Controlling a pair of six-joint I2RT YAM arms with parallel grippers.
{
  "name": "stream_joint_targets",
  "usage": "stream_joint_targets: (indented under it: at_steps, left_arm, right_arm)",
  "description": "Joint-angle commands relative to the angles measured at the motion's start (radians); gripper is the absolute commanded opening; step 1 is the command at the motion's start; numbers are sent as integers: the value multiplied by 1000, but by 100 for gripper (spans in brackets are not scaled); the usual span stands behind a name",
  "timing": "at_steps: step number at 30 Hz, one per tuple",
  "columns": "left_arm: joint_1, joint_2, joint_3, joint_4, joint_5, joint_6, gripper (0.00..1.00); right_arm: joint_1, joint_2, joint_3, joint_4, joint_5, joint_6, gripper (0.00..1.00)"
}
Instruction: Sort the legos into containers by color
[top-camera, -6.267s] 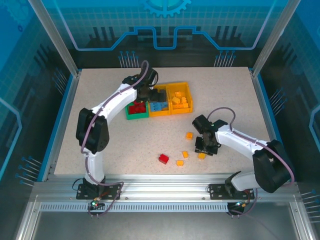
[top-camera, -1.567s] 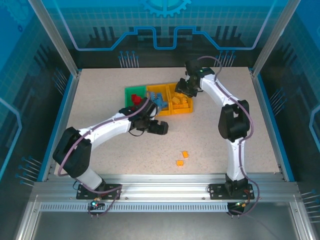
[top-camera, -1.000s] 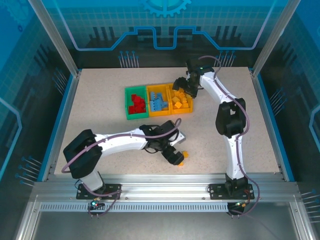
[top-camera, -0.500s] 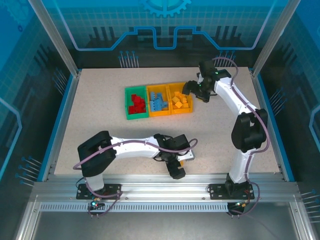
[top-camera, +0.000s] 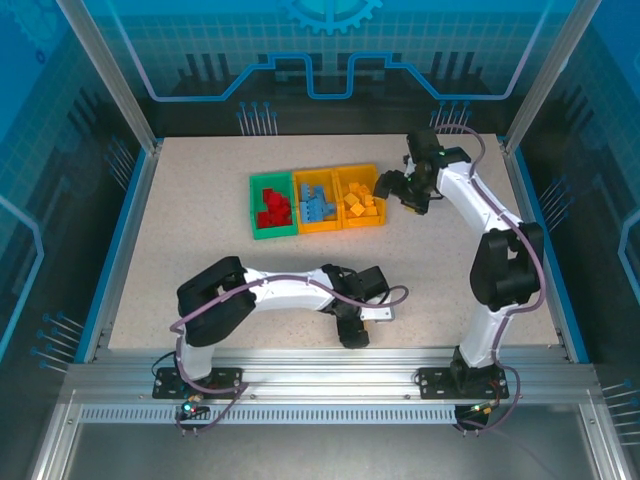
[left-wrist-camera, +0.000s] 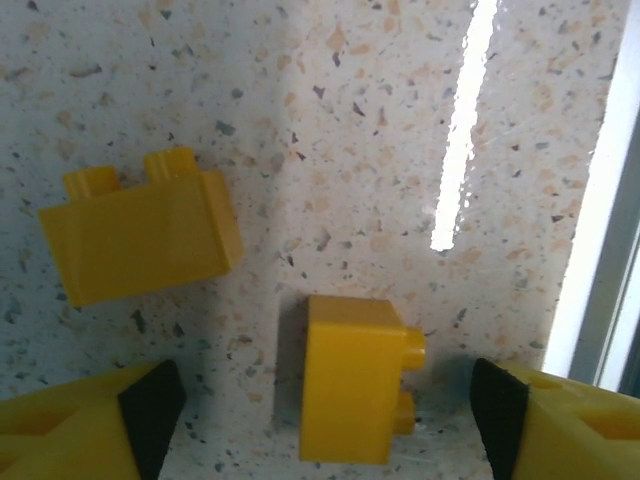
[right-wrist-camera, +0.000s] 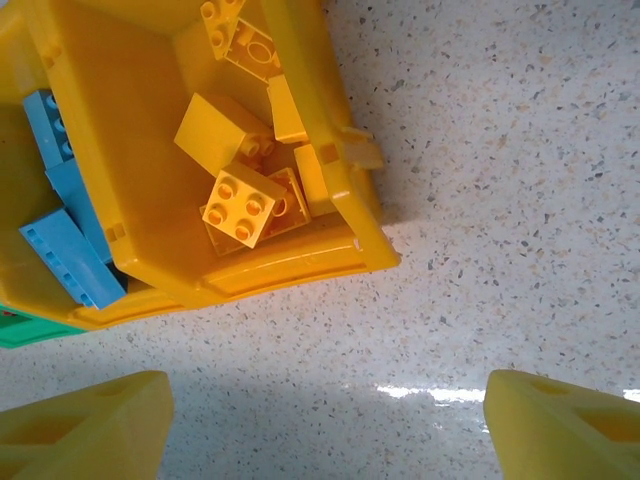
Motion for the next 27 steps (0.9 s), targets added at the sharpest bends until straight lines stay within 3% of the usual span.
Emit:
stream_joint_targets:
  at_steps: [1,5,13,27]
  left_arm:
    - [4,44,24,-31,68,54,74]
    - [5,62,28,-36,102,49,52]
    - [25,59,17,-43,124,27,36]
    - [241,-110,19,9,107,-120,29]
  right_arm:
    - [-16,-45,-35,-8,15,-20,83]
    - [-27,-64,-68,-6,19,-21,83]
    - [-58,-112,-123,-3,22,-27,84]
    - [-15,-287,-443,82,91,-14,83]
